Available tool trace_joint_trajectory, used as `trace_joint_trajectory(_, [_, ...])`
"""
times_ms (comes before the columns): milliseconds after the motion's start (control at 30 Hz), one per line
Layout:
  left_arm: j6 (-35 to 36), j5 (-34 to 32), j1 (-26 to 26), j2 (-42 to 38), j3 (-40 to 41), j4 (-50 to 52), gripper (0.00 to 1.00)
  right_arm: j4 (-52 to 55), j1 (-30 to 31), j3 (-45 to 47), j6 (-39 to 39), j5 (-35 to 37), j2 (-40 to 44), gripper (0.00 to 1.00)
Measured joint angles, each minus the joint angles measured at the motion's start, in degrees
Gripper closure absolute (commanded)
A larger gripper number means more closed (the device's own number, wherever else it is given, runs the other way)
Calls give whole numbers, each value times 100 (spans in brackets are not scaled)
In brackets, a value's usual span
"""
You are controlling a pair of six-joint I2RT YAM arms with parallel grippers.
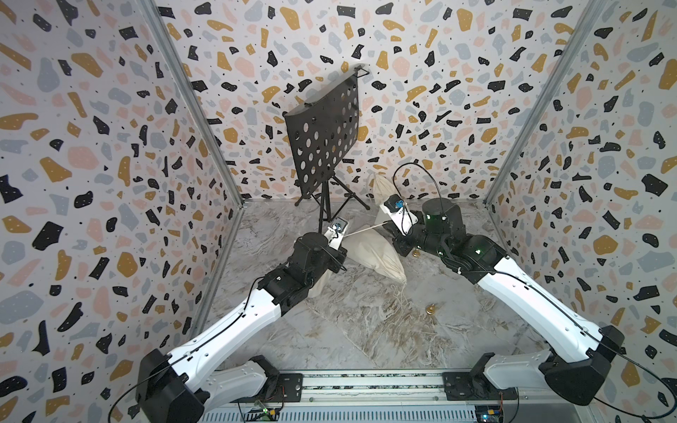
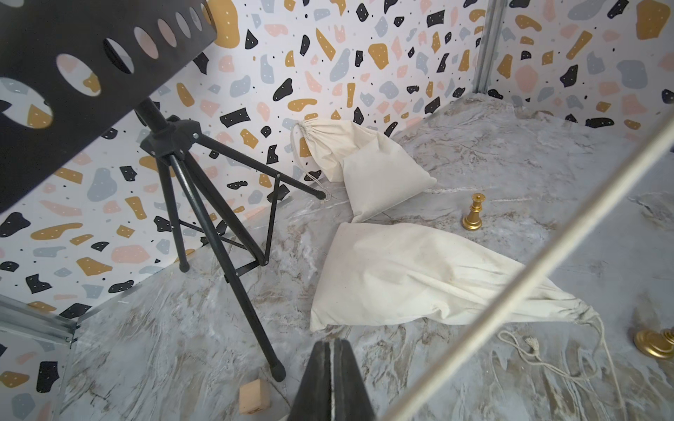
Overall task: Close the soil bag
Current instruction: Frap the soil bag at the center of the board.
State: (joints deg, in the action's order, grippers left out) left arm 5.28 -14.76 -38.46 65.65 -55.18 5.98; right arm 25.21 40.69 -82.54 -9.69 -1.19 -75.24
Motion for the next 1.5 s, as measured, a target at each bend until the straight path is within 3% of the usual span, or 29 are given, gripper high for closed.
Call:
trace_joint_trajectory(233, [-107,-483,-175,616,-133,-315,82,166,-573,380,2,72,505,100])
trace_joint_trajectory(633, [-348,-605,-256,1421,-483,-494,80,479,-1803,758,417,-157,1040,100])
trace_joint_trajectory(800, [-553,-627,96,1589,-444,-190,79,654,-2481,914,857,-236,1366,100])
trace_joint_trajectory(1100, [-946,-610,529,1585,-328,-17,86,715,-2715,1073,1384,-977,1480,100])
trace_joint_trajectory(1267, [-914,-463,761,1464,63,-4,77,197,-2568,1497,1755,-1652,1344,100])
trace_joint_trajectory(1500, [-852,-518,986,874,859,50,44,-717,-1480,1602,1784,-1340,723,100])
